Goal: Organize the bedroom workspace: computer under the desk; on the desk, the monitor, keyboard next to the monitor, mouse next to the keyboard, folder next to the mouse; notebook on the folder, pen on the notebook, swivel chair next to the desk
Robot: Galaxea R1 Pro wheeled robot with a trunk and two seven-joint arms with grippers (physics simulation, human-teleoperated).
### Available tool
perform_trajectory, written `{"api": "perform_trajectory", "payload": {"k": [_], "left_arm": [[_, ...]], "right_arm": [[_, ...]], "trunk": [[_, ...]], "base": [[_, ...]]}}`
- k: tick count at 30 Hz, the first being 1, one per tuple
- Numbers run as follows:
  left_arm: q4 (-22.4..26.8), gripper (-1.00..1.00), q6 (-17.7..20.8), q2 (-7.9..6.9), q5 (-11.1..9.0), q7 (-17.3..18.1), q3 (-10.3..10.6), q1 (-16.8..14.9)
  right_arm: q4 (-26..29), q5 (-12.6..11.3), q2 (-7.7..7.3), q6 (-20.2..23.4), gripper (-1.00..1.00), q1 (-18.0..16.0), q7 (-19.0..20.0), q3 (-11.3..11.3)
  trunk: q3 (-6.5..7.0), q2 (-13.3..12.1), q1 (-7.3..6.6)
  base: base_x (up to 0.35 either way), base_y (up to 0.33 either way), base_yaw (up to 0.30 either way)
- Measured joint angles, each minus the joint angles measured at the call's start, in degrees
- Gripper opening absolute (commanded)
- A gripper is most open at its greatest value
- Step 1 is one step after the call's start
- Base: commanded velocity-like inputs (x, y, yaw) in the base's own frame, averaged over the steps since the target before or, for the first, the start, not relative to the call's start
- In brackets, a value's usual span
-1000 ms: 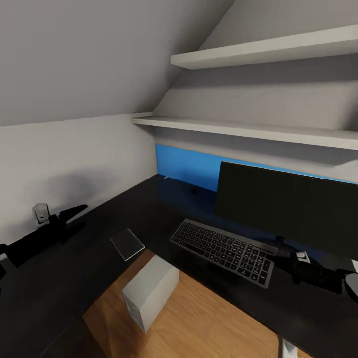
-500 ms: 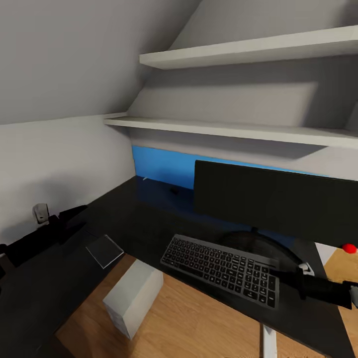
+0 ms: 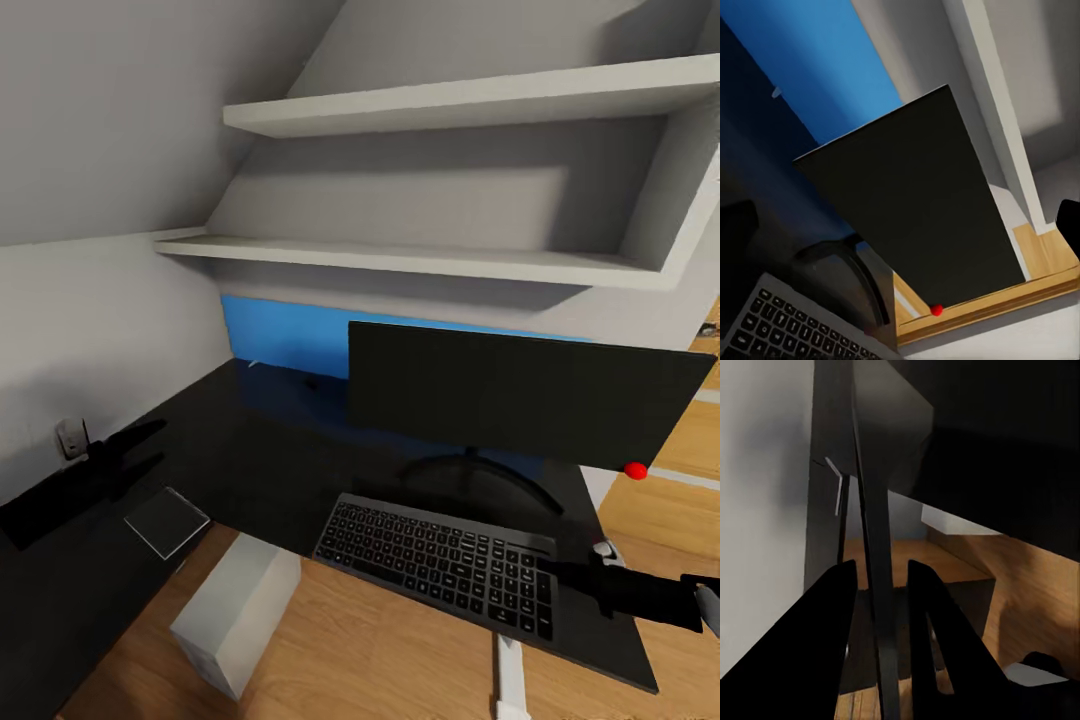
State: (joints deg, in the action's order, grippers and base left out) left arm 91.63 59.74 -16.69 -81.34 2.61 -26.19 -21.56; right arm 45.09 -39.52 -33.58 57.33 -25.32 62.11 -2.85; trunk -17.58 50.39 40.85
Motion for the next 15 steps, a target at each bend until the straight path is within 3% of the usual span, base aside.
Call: {"api": "perform_trajectory", "payload": {"k": [2, 4, 12, 15], "left_arm": [[0.03, 1.00, 0.00, 0.06, -0.07, 0.01, -0.59, 0.35], [0.06, 1.00, 0.00, 0.07, -0.10, 0.01, -0.70, 0.39], [0.24, 1.00, 0.00, 0.00, -0.15, 0.30, -1.05, 0.69], [0.28, 1.00, 0.01, -0.05, -0.30, 1.71, -1.22, 1.17]], "right_arm": [[-0.03, -0.64, -0.06, -1.21, -1.00, -0.09, 5.70, -0.09], [-0.14, 0.28, -0.13, -2.11, -1.00, -0.16, 7.53, -0.12], [0.11, 0.12, -0.15, -2.20, -1.00, -0.27, 9.36, -0.08], [0.16, 0.12, -0.13, -2.14, -1.00, -0.28, 9.51, -0.13]], "trunk": [[0.00, 0.00, 0.00], [-0.01, 0.00, 0.00], [-0.01, 0.00, 0.00], [-0.01, 0.01, 0.00]], "base": [[0.000, 0.000, -0.016], [0.000, 0.000, -0.008], [0.000, -0.002, -0.002], [0.000, -0.173, 0.000]]}}
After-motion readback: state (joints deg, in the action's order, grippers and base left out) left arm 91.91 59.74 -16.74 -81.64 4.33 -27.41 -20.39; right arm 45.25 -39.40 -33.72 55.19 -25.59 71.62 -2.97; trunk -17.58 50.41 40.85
